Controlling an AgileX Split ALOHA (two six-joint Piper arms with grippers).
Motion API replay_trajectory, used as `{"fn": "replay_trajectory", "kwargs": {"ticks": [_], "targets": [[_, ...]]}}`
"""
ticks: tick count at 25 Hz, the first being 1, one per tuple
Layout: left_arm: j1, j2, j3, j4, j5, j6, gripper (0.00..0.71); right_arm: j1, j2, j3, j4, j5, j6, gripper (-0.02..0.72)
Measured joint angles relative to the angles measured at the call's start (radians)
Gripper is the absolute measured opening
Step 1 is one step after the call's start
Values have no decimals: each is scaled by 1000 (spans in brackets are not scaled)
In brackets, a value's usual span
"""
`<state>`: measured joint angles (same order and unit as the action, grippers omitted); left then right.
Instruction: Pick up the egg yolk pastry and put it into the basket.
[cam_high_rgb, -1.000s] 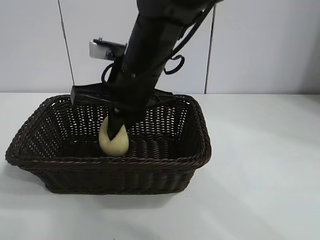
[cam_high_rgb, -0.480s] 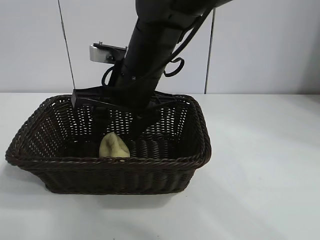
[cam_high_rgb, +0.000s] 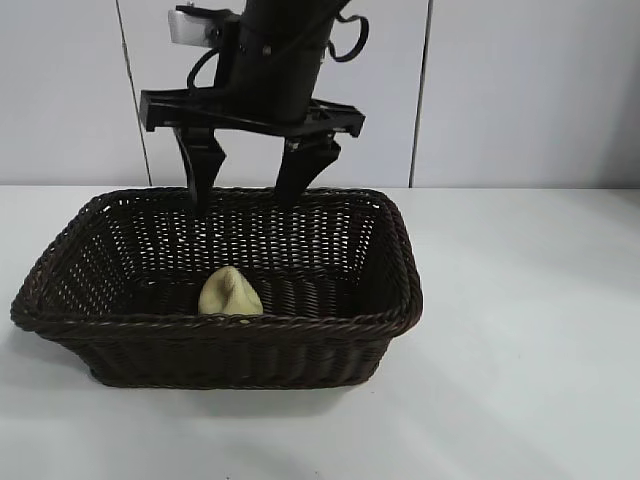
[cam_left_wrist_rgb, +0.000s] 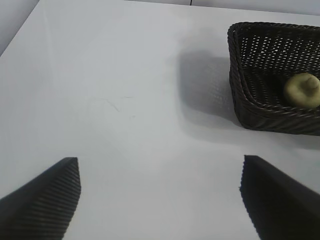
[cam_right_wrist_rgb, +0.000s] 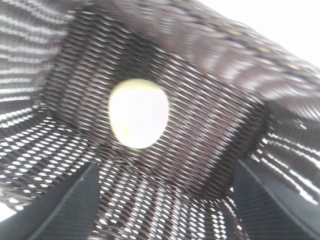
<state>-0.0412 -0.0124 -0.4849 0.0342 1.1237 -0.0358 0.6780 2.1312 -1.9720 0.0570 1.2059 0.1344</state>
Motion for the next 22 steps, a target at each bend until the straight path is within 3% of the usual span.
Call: {"fn": "replay_trajectory", "kwargs": {"ticks": [3, 10, 15, 22], "targets": [[0, 0, 0, 0, 0, 0, 631, -5, 0, -13, -36, 16, 15, 540], [0, 0, 0, 0, 0, 0, 631, -67, 0, -13, -57, 26, 26, 540], [0, 0, 0, 0, 0, 0, 631, -182, 0, -13, -118, 26, 26, 540], [0, 0, 0, 0, 0, 0, 631, -374, 0, -13, -129, 26, 26, 540]]}}
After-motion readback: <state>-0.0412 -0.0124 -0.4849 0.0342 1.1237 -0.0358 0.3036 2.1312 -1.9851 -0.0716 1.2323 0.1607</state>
